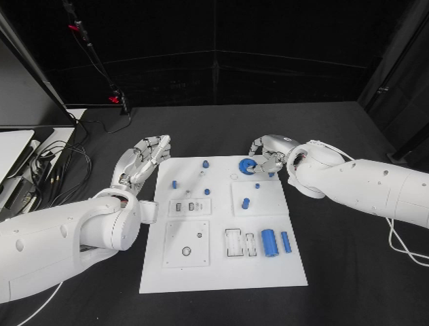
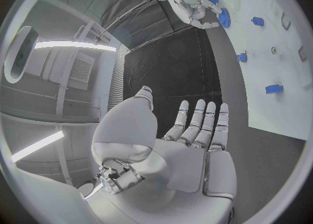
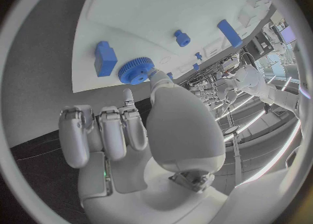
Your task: Assemble the parts on the task board
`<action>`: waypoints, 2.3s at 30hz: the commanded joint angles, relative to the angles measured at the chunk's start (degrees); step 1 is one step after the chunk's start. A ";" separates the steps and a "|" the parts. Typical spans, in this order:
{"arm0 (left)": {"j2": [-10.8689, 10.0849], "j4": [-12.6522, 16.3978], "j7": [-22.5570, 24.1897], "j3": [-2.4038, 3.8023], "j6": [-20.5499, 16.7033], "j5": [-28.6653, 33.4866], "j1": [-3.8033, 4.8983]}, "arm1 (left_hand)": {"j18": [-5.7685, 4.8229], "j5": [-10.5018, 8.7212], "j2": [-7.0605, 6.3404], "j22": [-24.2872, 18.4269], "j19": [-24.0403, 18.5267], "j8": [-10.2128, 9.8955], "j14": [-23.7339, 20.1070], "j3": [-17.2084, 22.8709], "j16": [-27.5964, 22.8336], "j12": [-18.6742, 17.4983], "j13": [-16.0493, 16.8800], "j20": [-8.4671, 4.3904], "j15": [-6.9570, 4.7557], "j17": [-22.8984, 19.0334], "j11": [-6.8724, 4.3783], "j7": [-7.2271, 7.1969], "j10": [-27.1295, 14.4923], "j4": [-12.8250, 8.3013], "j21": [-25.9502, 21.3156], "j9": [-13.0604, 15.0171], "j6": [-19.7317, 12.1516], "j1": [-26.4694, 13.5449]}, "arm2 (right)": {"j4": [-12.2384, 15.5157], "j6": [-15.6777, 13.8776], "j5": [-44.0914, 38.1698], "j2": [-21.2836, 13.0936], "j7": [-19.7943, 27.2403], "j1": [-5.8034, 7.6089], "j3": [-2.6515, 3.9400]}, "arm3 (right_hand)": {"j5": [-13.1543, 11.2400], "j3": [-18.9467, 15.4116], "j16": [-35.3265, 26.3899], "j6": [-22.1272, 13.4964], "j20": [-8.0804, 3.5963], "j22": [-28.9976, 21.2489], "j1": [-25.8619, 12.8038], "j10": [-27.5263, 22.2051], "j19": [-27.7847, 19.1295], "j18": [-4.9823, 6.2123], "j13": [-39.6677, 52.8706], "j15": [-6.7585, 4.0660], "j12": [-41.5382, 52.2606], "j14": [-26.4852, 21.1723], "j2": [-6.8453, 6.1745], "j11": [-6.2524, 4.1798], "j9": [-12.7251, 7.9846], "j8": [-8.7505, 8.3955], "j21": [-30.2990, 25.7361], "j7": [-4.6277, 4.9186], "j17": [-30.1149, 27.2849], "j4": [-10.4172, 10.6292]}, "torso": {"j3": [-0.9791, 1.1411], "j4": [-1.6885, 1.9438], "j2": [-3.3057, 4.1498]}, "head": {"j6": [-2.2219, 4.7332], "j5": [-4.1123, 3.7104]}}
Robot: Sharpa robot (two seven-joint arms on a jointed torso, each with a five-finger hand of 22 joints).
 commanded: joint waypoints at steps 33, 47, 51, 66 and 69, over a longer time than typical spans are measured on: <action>-0.09 0.12 13.62 0.05 0.34 -0.41 0.10 | 0.44 0.51 0.72 0.07 -0.08 -0.02 -0.03 -0.50 0.30 0.39 0.01 0.48 0.29 0.02 0.07 9.18 0.50 0.04 0.29 -0.07 0.25 0.11 | -0.78 2.81 -0.48 1.10 -1.33 -0.08 0.03 | -0.80 2.40 0.14 9.61 -1.96 15.08 1.66 6.07 5.97 -0.41 15.07 -2.21 0.15 5.96 2.62 -2.06 -4.22 -8.30 0.16 -0.97 15.08 -1.11 | 0.02 -0.04 0.01 | -0.63 0.64; -0.11 0.09 13.54 0.05 0.39 -0.41 0.10 | 0.44 0.58 0.77 0.08 -0.07 -0.03 -0.03 -0.52 0.30 0.40 0.00 0.48 0.29 0.02 0.07 9.19 0.50 0.04 0.31 -0.07 0.25 0.15 | -0.12 0.53 -0.48 0.89 -1.13 -0.17 0.03 | -1.24 4.59 0.14 16.19 -3.66 15.08 3.88 6.07 5.97 -0.41 15.07 -3.93 0.15 5.96 3.87 -4.01 -5.99 -13.87 0.16 -3.05 15.08 -2.49 | 0.04 -0.04 0.00 | -0.66 0.64; -0.10 0.06 13.50 0.05 0.43 -0.41 0.10 | 0.44 0.58 0.77 0.08 -0.07 -0.03 -0.03 -0.52 0.30 0.40 0.00 0.48 0.29 0.02 0.07 9.19 0.50 0.04 0.31 -0.07 0.25 0.15 | 0.00 -0.32 -0.48 0.81 -1.01 -0.19 0.03 | -1.35 5.51 0.14 17.99 -4.12 15.08 4.65 6.07 5.97 -0.41 15.07 -4.44 0.15 5.96 4.34 -4.70 -6.04 -14.77 0.16 -3.81 15.08 -3.03 | 0.02 -0.07 0.00 | -0.60 0.64; -0.22 0.08 13.40 0.05 0.51 -0.41 0.11 | 0.45 0.70 0.83 0.08 -0.09 -0.03 -0.03 -0.56 0.32 0.42 0.01 0.49 0.29 0.03 0.06 9.18 0.52 0.03 0.33 -0.07 0.24 0.22 | 1.38 -7.57 1.83 -0.32 2.00 -0.39 0.05 | -1.05 7.38 0.14 22.33 -4.67 15.08 5.67 6.07 5.97 -0.41 15.07 -4.84 0.15 5.96 5.65 -4.71 -5.93 -16.41 0.16 -3.57 15.08 -4.08 | 0.04 -0.01 -0.03 | -0.42 1.15; -0.28 0.07 13.39 0.05 0.52 -0.41 0.11 | 0.45 0.76 0.87 0.08 -0.10 -0.03 -0.02 -0.60 0.33 0.44 0.01 0.49 0.29 0.03 0.06 9.18 0.54 0.02 0.34 -0.06 0.24 0.28 | 2.60 -9.47 2.83 -1.04 2.95 -0.37 0.08 | -0.95 7.42 0.14 22.67 -4.63 15.08 5.67 6.07 5.97 -0.41 15.07 -4.74 0.15 5.96 5.50 -4.55 -5.94 -16.66 0.16 -3.37 15.08 -4.21 | 0.05 -0.02 -0.06 | -0.42 1.42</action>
